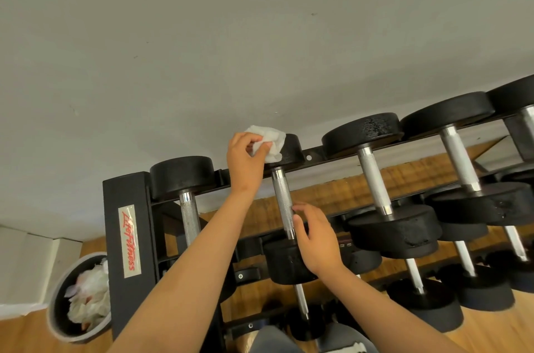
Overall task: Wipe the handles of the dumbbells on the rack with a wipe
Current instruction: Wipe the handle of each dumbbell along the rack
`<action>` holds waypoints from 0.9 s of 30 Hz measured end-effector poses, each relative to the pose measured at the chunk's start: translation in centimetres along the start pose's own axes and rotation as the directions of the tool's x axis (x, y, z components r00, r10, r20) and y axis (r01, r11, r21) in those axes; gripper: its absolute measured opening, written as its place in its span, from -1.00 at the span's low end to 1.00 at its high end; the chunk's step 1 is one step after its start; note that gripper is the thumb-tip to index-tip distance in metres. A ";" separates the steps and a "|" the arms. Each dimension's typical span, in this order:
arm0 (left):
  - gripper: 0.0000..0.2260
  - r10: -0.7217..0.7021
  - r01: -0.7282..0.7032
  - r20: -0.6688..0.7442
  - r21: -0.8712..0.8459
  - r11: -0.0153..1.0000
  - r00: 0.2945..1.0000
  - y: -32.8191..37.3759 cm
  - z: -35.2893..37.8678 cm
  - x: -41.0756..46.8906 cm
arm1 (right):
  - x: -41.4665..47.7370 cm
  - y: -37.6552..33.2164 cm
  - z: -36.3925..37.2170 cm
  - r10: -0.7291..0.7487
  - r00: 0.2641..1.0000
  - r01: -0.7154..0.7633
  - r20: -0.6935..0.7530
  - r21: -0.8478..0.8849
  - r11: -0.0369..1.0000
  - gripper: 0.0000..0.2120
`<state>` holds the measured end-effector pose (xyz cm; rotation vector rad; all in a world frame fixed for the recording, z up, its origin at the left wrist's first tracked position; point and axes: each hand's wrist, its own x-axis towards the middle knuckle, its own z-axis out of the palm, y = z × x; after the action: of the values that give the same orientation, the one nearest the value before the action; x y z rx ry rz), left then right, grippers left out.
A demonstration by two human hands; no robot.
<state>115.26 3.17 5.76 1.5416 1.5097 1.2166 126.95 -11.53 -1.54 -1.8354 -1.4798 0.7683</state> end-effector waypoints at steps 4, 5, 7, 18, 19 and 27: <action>-0.90 -0.056 0.054 -0.035 -0.051 0.997 0.998 -1.2 0.1 -2.6 | 0.0 0.1 0.1 0.009 1.000 -0.009 0.009 -0.005 1.000 -0.71; -0.89 -0.063 0.061 -0.035 -0.062 0.996 0.997 -1.5 0.0 -2.9 | 0.0 0.1 0.1 0.010 1.000 -0.010 0.010 -0.007 1.000 -0.71; -0.91 -0.071 0.069 -0.035 -0.064 0.996 0.997 -1.6 -0.1 -2.6 | 0.0 0.1 0.1 0.010 1.000 -0.010 0.008 -0.008 1.000 -0.71; -0.88 -0.178 0.162 -0.123 -0.134 0.978 0.976 -2.1 1.0 -3.2 | 0.0 0.1 0.1 0.024 1.000 -0.024 0.017 0.006 1.000 -0.71; -0.87 -0.192 0.175 -0.119 -0.142 0.974 0.974 -2.4 1.0 -3.5 | 0.0 0.1 0.1 0.023 1.000 -0.023 0.017 0.008 1.000 -0.71; -0.91 -0.334 0.309 -0.118 -0.186 0.933 0.935 -2.5 0.3 -0.9 | 0.0 0.0 0.0 0.041 0.999 -0.042 0.021 0.017 0.999 -0.71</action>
<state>114.69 2.69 3.25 1.0640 1.6359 1.2453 126.93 -11.57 -1.55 -1.8556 -1.4478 0.8204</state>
